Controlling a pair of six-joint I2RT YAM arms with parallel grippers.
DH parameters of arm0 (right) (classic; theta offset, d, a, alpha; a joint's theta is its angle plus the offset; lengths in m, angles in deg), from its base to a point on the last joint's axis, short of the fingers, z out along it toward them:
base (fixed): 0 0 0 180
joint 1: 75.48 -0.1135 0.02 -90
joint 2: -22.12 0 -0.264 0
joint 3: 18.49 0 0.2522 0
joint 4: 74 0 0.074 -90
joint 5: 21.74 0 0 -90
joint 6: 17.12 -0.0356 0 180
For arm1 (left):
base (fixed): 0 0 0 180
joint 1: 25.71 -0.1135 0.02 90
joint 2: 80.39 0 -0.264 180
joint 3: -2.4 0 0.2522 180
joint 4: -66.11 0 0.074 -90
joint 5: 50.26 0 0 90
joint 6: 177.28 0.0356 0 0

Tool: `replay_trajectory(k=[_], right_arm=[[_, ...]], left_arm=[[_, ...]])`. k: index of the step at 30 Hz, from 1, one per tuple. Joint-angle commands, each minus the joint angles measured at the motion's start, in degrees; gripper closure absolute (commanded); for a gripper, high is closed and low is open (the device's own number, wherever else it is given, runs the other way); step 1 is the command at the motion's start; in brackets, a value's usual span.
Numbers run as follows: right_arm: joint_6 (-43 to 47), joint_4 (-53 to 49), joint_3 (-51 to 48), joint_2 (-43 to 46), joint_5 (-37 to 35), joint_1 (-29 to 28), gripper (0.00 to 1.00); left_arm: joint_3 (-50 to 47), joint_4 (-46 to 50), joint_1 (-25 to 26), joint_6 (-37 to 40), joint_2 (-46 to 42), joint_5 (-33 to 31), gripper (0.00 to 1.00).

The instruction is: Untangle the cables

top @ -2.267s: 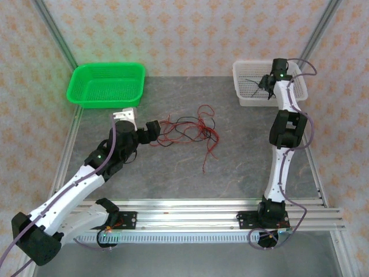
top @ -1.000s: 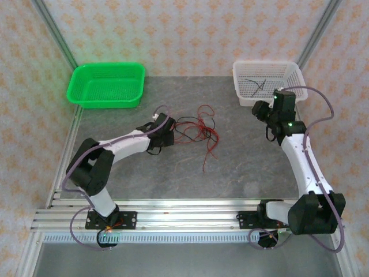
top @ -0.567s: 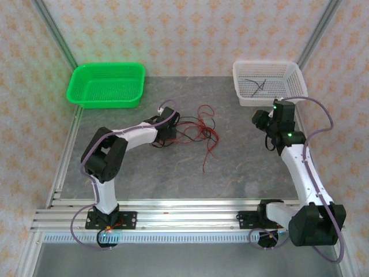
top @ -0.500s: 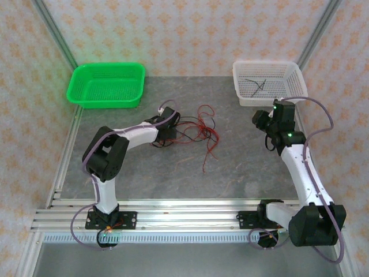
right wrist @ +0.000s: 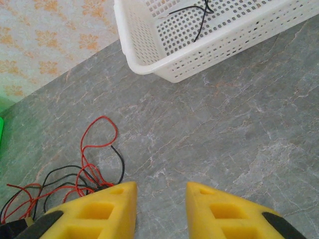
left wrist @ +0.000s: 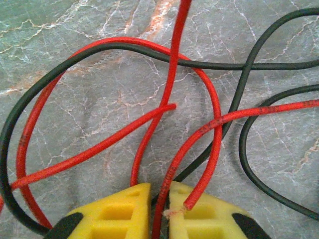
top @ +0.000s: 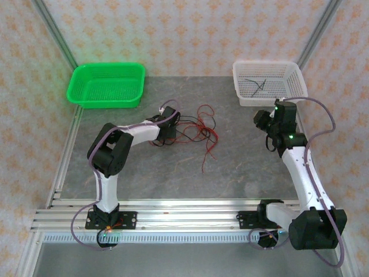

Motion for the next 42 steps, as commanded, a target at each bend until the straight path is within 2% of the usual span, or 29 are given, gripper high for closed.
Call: replay_trajectory(k=[1, 4, 6, 13, 19, 23, 26, 30, 37, 42], right_arm=[[-0.42, 0.27, -0.32, 1.03, -1.46, -0.14, 0.69], [-0.67, 0.71, -0.48, 0.86, -1.08, -0.15, 0.7], [-0.97, 1.15, -0.79, 0.69, -0.6, -0.14, 0.71], [-3.42, 4.4, -3.61, -0.11, 5.37, -1.48, 0.73], [-7.47, 9.33, -4.16, -3.21, 7.31, -12.75, 0.73], [-12.99, 17.84, -4.71, -7.79, 10.1, -21.86, 0.71], [-16.19, 23.42, -3.44, -13.1, 8.6, -28.35, 0.68], [-18.11, 27.18, -0.5, -21.55, 4.93, -33.1, 0.65], [-19.8, 32.34, 1.35, -33.94, 1.59, -33.81, 0.65], [-20.02, 33.72, 1.53, -39.52, -1.62, -33.81, 0.65]], left_arm=[[1.2, 0.65, -0.36, 0.43, -2.47, -0.69, 0.88], [1.2, 1.95, 0.19, 0.43, -6.18, -0.27, 0.93], [1.36, 3.25, 1.05, 0.47, -8.72, -0.27, 1.0], [2.93, 8.14, 4.33, 0.52, -16.62, 0.22, 1.0], [3.23, 9.76, 5.3, -0.65, -20.72, 2.35, 1.0], [3.64, 9.77, 5.38, -1.36, -23.76, 4.3, 1.0], [4.42, 10.19, 5.47, -1.53, -25.6, 5.34, 1.0], [5.79, 10.87, 5.65, -1.43, -28.02, 5.35, 1.0], [10.25, 12.61, 5.91, -0.85, -31.04, 5.78, 1.0], [13.42, 13.29, 6.0, -0.67, -32.05, 5.83, 1.0]])
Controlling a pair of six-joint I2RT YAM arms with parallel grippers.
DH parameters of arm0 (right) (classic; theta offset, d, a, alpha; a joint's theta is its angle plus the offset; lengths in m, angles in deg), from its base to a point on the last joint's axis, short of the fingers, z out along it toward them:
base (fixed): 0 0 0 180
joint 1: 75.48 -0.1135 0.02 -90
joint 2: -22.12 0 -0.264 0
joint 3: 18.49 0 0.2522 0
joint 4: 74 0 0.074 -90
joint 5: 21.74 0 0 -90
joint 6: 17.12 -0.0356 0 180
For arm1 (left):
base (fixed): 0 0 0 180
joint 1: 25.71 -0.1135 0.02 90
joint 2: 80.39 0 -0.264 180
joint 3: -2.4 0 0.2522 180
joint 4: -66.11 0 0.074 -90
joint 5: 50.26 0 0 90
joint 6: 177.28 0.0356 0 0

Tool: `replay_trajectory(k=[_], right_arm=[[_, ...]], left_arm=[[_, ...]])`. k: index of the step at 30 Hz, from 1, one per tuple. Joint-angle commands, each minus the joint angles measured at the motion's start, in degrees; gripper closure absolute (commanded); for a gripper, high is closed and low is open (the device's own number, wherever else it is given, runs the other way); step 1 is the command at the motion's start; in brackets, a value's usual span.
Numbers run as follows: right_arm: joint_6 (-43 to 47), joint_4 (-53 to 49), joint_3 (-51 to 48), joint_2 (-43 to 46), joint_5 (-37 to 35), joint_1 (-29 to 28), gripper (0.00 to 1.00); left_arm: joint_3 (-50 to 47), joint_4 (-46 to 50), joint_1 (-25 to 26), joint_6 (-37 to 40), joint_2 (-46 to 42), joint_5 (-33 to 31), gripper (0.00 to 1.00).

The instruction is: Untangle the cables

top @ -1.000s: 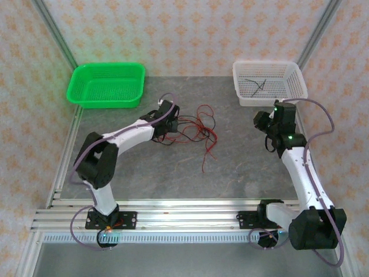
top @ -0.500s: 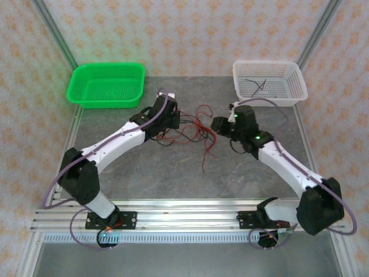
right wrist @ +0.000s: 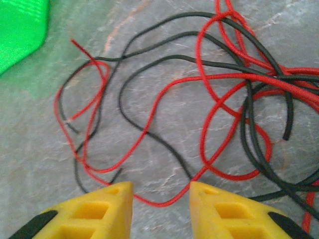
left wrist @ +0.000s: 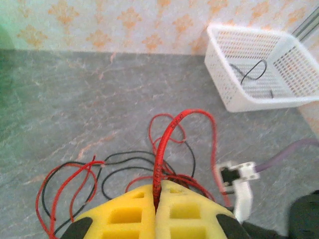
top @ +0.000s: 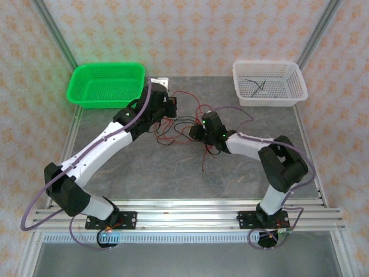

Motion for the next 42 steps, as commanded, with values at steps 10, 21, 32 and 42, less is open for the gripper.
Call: replay_trajectory(k=[10, 21, 32, 42], right_arm=[[-0.27, 3.9, -2.27, -0.9, -5.14, 0.02, 0.66], [5.53, -0.75, -4.4, 10.27, -1.71, -0.06, 0.63], [6.48, -6.92, -4.96, 19.4, -2.46, -0.22, 0.64], [7.34, -11.25, -5.28, 23.19, -5.29, -0.31, 0.64]], left_arm=[[16.2, 11.33, -1.69, 0.28, 1.54, -11.31, 1.0], [31.05, 15.05, -14.54, 1.69, 13.17, -14.17, 1.0], [44.67, 12.39, -24.98, 9.94, 30.68, -18.21, 1.0], [45.76, 3.43, -33.25, 16.99, 39.91, -9.6, 1.0]])
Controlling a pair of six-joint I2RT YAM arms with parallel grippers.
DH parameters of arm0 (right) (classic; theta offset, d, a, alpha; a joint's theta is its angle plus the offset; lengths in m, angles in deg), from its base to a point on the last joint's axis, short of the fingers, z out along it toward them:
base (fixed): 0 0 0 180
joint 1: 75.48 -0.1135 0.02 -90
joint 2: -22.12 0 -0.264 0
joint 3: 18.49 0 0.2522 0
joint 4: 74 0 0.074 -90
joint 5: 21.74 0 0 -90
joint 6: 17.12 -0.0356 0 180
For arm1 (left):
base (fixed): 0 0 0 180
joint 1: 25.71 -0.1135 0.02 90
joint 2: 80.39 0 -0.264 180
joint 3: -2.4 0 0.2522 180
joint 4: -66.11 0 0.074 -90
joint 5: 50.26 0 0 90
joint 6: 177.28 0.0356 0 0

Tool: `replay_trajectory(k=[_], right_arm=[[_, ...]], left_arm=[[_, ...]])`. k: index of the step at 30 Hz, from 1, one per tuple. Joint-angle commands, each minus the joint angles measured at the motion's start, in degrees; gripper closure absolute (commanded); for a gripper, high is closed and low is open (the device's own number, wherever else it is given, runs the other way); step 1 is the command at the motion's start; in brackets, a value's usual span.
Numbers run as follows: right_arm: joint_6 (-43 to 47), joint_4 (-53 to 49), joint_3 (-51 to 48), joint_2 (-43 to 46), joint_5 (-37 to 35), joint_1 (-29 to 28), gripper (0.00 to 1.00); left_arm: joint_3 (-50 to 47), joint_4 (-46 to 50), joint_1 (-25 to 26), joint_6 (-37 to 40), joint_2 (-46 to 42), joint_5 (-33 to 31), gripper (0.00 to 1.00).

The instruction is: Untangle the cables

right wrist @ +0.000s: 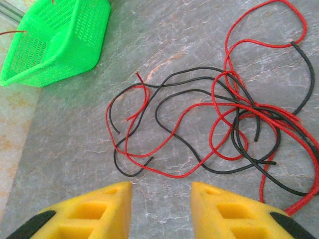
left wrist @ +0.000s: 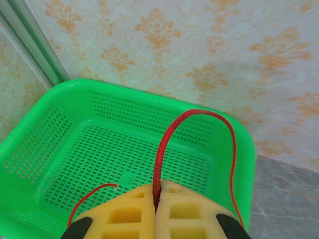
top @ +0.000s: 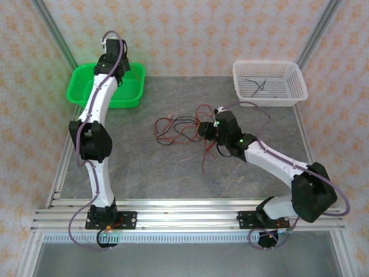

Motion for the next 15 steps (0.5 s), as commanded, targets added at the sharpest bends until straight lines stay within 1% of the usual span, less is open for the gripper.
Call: replay_trajectory(k=[1, 3, 7, 15], right_arm=[[1.29, -2.81, -0.6, 1.51, -2.21, -0.29, 0.64], [1.37, -3.36, -0.6, 1.61, -2.23, -0.3, 0.64], [1.38, -4.26, -0.86, 2.08, -2.52, -0.29, 0.64], [1.72, -6.46, -0.96, 3.09, -4.25, -0.23, 0.64]], left_arm=[[1.67, -5.48, -1.48, 4.11, 1.66, 3.9, 1.0], [0.84, -7.97, -2.51, 4.7, 2.97, 5.63, 1.0], [0.24, -12.25, -4.02, 6.09, 6.29, 6.87, 1.0], [-1.07, -13.89, -5.89, 5.53, 12.15, 6.81, 1.0]])
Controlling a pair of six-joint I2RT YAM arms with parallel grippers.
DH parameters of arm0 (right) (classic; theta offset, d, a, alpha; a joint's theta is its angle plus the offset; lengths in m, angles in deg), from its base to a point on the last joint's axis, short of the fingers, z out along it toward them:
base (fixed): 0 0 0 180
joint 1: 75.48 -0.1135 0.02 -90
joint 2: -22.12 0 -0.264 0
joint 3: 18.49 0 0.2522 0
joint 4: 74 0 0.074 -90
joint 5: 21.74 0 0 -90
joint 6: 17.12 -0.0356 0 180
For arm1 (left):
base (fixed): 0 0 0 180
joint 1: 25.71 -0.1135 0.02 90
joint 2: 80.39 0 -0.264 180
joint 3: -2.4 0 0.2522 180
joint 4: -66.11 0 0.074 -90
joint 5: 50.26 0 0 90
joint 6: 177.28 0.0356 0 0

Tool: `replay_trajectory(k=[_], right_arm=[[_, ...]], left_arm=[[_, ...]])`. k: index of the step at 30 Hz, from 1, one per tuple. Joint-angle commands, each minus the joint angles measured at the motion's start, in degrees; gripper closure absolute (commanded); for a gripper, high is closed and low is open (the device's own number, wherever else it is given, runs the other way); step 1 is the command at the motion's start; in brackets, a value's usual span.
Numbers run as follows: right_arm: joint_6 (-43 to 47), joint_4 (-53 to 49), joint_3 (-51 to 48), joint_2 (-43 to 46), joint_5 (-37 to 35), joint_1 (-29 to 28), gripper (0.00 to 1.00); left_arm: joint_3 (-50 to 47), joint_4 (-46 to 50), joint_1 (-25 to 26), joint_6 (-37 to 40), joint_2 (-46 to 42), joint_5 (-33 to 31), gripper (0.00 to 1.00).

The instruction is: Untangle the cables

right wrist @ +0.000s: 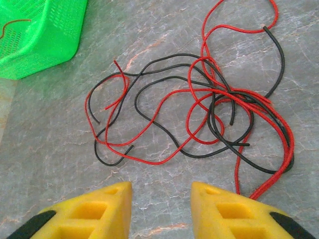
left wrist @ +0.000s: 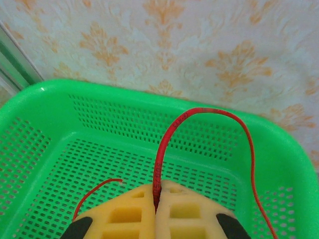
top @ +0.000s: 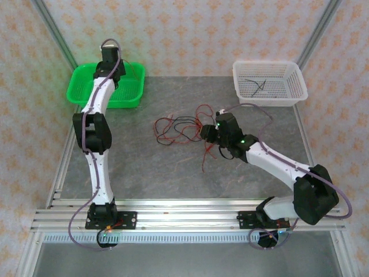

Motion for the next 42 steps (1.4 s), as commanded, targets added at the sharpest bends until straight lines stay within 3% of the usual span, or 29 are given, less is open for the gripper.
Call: replay_trajectory(k=[1, 7, 11, 16, 22, 33, 42], right_arm=[[1.38, -1.8, -0.43, 1.78, -2.49, -0.29, 0.64], [1.35, -1.95, -0.17, 1.61, -2.36, -0.23, 0.64], [1.05, -2.06, -0.17, 1.14, -2.36, -0.29, 0.64], [0.61, -2.05, -0.76, 1.1, -2.08, -0.3, 0.64], [0.35, -1.98, -1.14, 1.34, -1.67, -0.3, 0.64], [-0.05, -1.8, 0.89, -3.94, -0.96, -1.85, 0.64], [0.83, -2.04, 8.72, -16.61, -3.35, -3.38, 0.64]], left_arm=[[-1.6, -2.31, -0.83, 0.19, 2.08, 0.53, 1.0], [-4.09, -2.14, -0.92, -1.18, 3.85, -0.82, 0.99], [-4.31, -1.34, -0.94, -2.23, 3.66, -1.91, 0.47], [-3.6, 0.03, -1.0, -2.53, 2.78, -4.54, 0.32], [-3.77, 1.26, -1.04, -3.79, -0.25, -3.25, 0.3], [-5.69, 5.69, 0.43, -10.0, -13.35, 3.22, 0.3], [-30.37, 0.03, 9.21, -16.02, -34.39, 4.54, 0.3]])
